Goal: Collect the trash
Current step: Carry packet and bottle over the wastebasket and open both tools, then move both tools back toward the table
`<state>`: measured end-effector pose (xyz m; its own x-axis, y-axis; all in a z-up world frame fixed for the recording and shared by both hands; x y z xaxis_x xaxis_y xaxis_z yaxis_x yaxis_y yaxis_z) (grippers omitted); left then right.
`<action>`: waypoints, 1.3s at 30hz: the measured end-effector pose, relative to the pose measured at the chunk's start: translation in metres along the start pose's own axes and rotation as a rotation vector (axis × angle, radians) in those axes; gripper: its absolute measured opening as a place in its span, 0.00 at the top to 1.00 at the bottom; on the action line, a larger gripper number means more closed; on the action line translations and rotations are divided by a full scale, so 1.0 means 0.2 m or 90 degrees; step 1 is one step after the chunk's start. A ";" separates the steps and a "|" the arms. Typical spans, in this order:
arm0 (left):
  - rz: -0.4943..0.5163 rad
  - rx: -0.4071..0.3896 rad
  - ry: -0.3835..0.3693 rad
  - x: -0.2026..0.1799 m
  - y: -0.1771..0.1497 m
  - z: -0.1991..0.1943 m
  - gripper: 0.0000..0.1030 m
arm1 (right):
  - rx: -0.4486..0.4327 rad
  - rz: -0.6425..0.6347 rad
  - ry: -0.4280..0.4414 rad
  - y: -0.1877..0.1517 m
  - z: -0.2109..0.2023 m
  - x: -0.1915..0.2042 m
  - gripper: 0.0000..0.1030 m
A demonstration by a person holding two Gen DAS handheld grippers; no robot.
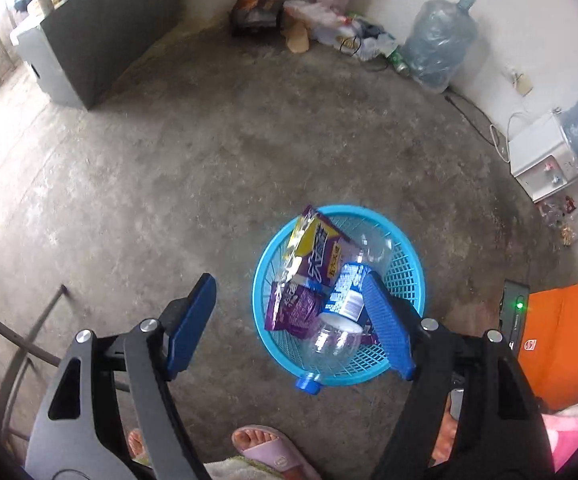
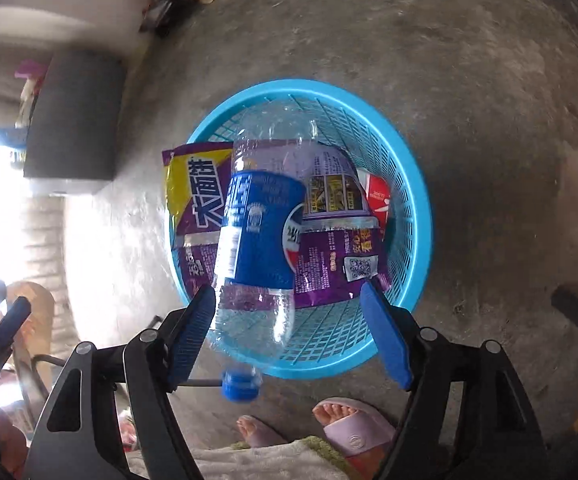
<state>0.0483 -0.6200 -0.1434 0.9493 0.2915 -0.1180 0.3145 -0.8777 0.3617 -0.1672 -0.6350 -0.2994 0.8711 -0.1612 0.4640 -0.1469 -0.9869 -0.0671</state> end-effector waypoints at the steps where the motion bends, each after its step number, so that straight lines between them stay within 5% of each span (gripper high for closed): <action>1: 0.003 -0.011 0.002 0.00 0.01 -0.04 0.31 | -0.009 -0.009 -0.009 -0.01 -0.01 0.00 0.29; 10: -0.012 -0.099 -0.004 0.09 -0.06 -0.55 0.31 | -0.032 -0.050 -0.007 -0.09 -0.07 0.04 0.29; 18: -0.029 -0.186 0.036 0.26 -0.28 -1.06 0.30 | -0.056 -0.106 0.024 -0.26 -0.22 0.17 0.29; 28: -0.065 -0.300 0.097 0.48 -0.78 -1.58 0.28 | -0.138 -0.250 0.099 -0.64 -0.68 0.48 0.29; 39: -0.225 -0.378 0.223 0.86 -1.44 -1.96 0.27 | -0.114 -0.458 0.187 -1.09 -0.93 0.92 0.29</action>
<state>0.1209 -0.1674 0.0947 0.7059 0.7062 -0.0549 0.4511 -0.3884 0.8035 -0.0622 -0.4470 -0.0355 0.6254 0.5482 0.5553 0.3091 -0.8275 0.4688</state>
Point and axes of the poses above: each gripper's, at about its wrist camera, not at the fingertips, and z roughly the way its jaws point, x to its left, y to its top, the point moved 3 cm from there along z, roughly the way its jaws point, and after that the axes turned 8 degrees about z, right-handed, at the moved point
